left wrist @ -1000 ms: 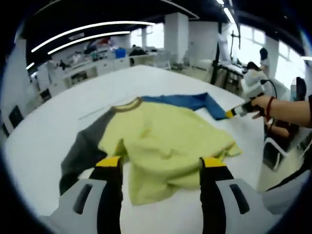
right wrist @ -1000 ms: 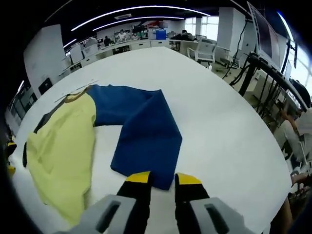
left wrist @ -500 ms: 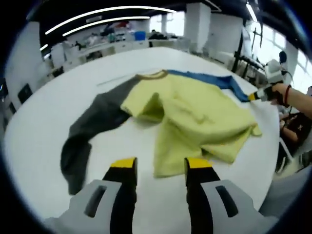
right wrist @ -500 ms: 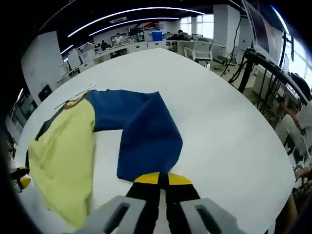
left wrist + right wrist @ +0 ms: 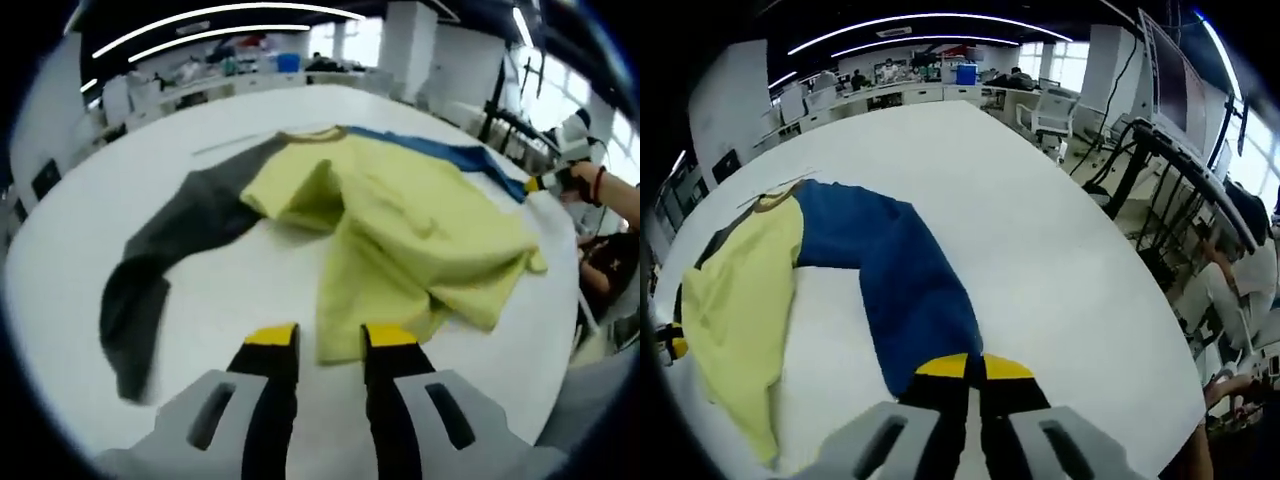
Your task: Fold the garment on the visible template until the final outline fits inside the template.
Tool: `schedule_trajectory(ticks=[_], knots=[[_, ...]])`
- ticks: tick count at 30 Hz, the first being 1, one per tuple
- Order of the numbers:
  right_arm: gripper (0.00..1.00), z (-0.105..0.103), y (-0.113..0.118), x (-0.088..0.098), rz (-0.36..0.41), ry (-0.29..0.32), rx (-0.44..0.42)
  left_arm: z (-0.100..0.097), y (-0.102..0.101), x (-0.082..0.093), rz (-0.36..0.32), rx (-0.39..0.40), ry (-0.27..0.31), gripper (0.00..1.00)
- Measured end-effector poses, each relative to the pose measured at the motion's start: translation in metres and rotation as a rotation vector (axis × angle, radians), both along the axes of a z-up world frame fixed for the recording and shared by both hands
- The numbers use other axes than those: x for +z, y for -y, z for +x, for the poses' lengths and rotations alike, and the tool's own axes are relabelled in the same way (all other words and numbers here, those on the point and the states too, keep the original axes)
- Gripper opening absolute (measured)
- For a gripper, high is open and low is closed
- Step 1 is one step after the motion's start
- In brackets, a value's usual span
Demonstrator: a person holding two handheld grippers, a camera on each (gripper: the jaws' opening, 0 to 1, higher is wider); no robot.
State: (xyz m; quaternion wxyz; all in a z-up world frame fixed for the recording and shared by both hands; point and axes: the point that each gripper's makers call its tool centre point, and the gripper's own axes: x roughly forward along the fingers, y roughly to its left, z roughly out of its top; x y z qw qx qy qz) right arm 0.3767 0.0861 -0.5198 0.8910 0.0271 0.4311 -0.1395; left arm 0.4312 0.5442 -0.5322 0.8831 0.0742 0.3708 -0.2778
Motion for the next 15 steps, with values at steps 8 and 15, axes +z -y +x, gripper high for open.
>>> schedule_trajectory(ticks=[8, 15], knots=[[0.0, 0.005, 0.024, 0.007, -0.046, -0.021, 0.024, -0.001, 0.0, -0.004, -0.009, 0.019, -0.013, 0.13], [0.0, 0.017, 0.04, 0.01, -0.079, -0.027, 0.061, -0.003, 0.0, -0.004, -0.012, 0.027, -0.018, 0.01]])
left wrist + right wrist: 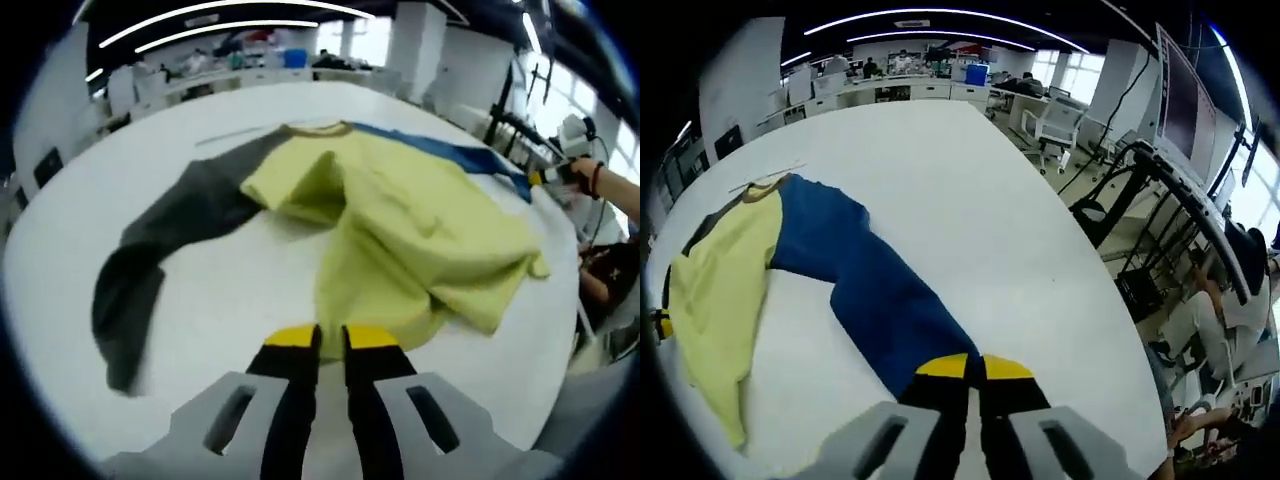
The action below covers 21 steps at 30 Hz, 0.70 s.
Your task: Fold the garment on the visible template until the final outline fits inside the template.
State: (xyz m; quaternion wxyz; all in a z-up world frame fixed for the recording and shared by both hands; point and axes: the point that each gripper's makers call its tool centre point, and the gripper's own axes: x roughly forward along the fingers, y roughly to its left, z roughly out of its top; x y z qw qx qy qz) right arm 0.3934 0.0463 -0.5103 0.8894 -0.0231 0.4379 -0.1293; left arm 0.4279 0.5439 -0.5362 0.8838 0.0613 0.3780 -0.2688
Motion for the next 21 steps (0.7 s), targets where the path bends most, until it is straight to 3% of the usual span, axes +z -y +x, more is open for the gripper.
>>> schedule_trajectory(ticks=[7, 12, 21], knots=[[0.0, 0.019, 0.026, 0.003, -0.036, -0.002, 0.012, -0.016, -0.002, 0.005, 0.008, -0.015, -0.022, 0.0], [0.0, 0.031, 0.036, 0.002, -0.022, 0.006, 0.01, -0.034, -0.003, 0.009, -0.008, -0.022, -0.058, 0.0], [0.0, 0.043, 0.057, 0.011, -0.057, 0.016, -0.01, -0.055, -0.003, 0.02, 0.0, -0.039, -0.07, 0.0]])
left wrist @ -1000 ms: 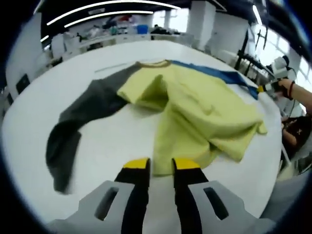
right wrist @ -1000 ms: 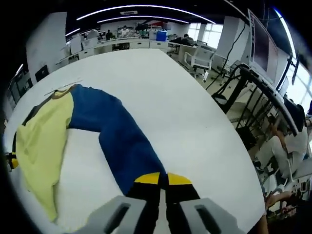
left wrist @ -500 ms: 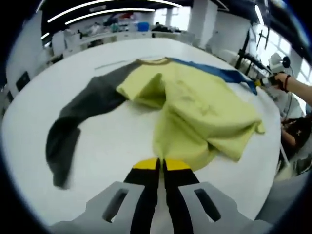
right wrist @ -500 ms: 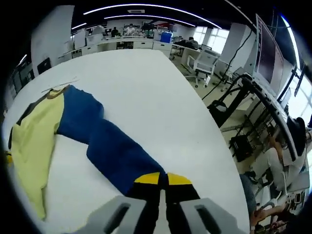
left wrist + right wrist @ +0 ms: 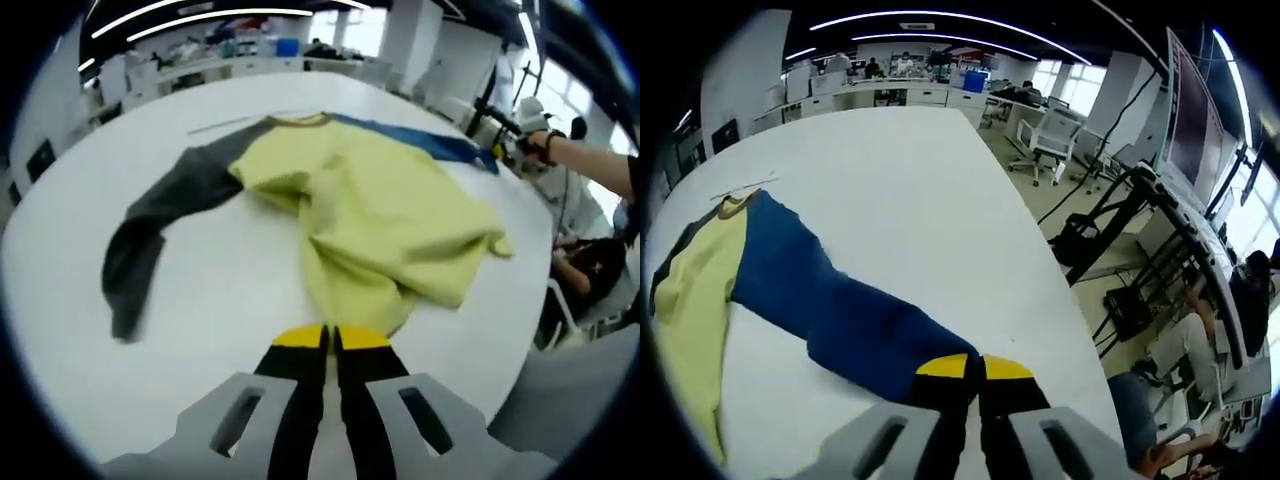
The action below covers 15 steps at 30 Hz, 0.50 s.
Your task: Fold the garment on the visible template until the final outline fits inside the template.
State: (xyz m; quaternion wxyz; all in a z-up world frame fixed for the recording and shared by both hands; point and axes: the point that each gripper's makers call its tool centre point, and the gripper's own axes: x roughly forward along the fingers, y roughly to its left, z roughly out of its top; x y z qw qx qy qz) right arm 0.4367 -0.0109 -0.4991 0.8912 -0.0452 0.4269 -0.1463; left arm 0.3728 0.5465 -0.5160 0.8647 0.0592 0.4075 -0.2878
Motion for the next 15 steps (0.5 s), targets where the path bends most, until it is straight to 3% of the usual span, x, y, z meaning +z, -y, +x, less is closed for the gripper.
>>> schedule_trajectory(ticks=[5, 10, 15], knots=[[0.0, 0.003, 0.006, -0.003, 0.027, -0.017, 0.003, -0.013, -0.001, 0.004, 0.007, -0.01, -0.032, 0.0], [0.0, 0.006, 0.009, -0.002, 0.023, -0.025, 0.018, -0.019, -0.002, 0.01, -0.007, -0.016, -0.034, 0.0], [0.0, 0.011, 0.011, -0.004, 0.034, -0.021, 0.043, -0.02, -0.011, 0.008, 0.025, -0.003, -0.029, 0.0]])
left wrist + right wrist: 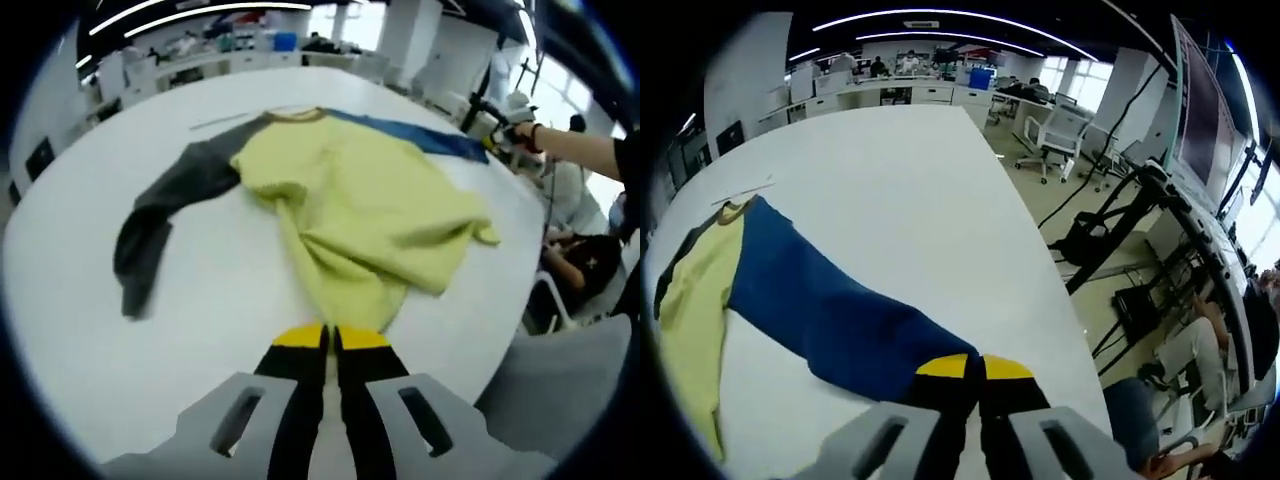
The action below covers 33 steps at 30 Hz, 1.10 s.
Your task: Fold the garment on the visible template until the final outline fits inside the template.
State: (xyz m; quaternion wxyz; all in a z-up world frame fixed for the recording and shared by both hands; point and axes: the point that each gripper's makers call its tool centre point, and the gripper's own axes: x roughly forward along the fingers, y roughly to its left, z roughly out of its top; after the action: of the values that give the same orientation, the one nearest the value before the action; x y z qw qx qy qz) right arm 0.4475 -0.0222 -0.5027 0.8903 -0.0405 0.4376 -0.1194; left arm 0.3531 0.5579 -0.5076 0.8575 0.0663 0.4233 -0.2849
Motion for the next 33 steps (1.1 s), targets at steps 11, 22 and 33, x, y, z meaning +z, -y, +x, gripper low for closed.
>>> schedule_trajectory(ticks=[11, 22, 33], knots=[[0.0, 0.007, 0.014, -0.001, -0.022, -0.012, -0.016, -0.007, -0.02, -0.013, 0.099, 0.019, -0.027, 0.0], [0.0, 0.004, 0.013, -0.007, -0.009, -0.013, -0.015, -0.014, -0.046, -0.015, 0.12, 0.126, -0.059, 0.0], [0.2, 0.001, 0.005, 0.001, -0.022, 0.014, -0.037, -0.013, -0.044, -0.017, 0.12, 0.115, -0.036, 0.01]])
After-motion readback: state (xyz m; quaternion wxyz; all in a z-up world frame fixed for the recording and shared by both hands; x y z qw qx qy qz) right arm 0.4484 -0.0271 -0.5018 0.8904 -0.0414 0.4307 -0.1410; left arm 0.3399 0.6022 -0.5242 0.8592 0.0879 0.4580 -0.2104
